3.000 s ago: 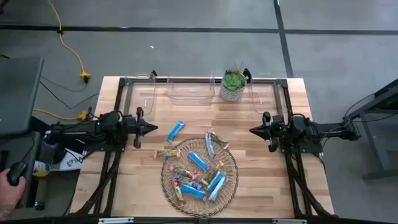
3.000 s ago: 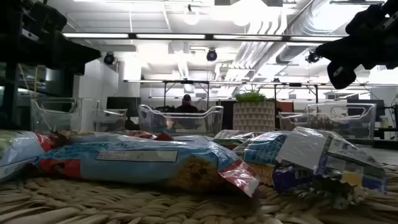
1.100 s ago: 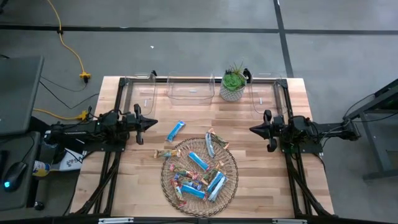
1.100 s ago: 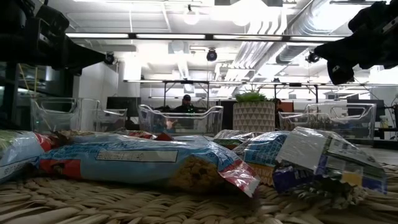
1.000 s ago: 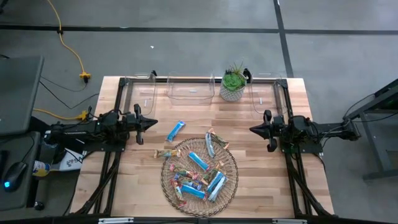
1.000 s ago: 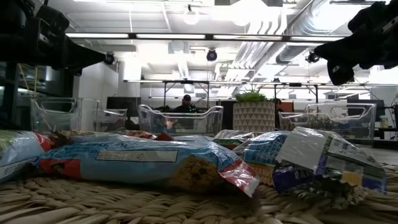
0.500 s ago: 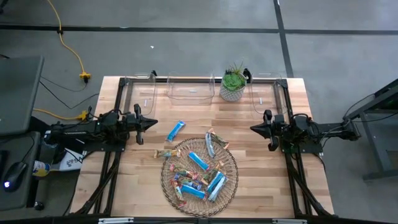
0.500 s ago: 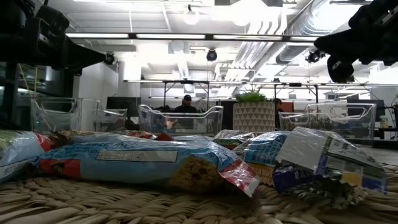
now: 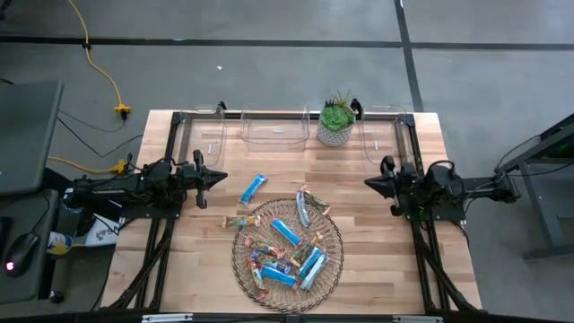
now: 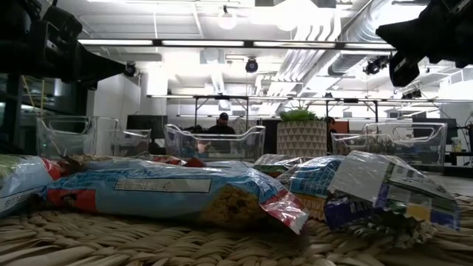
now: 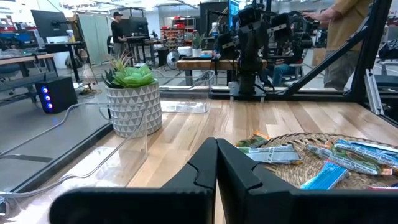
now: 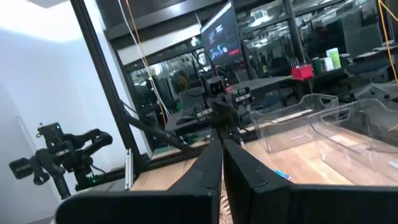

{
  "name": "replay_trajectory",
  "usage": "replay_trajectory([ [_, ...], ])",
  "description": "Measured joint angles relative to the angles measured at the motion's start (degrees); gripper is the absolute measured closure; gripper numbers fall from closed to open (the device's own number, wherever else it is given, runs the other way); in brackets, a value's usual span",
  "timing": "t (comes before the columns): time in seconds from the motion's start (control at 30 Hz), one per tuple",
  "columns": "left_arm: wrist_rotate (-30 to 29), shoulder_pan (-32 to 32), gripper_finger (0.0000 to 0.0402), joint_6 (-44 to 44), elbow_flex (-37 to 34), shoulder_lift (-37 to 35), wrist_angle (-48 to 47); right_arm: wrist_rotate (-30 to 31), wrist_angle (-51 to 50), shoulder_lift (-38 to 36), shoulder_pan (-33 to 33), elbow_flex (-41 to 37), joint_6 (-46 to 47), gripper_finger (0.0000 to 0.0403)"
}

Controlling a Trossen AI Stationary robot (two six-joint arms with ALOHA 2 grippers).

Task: Pick and place Granola Bars by type
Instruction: Put the yellow granola bar into the right transparent bin

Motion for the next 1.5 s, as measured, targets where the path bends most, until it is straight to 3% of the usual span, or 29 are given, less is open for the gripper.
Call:
replay_trajectory([
  [0.37,0.0,0.0,0.0399,0.0,0.0,0.0,0.0,2.1,0.2,3.9,0.0,12.1,-8.2,0.0402],
  [0.77,0.0,0.0,0.0399,0.0,0.0,0.0,0.0,7.3,-5.3,29.2,0.0,37.7,-16.9,0.0402],
  [1.2,0.0,0.0,0.0399,0.0,0.0,0.0,0.0,25.9,-39.5,58.1,-0.2,70.5,-8.8,0.0402],
  [1.5,0.0,0.0,0.0399,0.0,0.0,0.0,0.0,25.3,-53.6,71.8,-5.0,92.5,-5.0,0.0402],
])
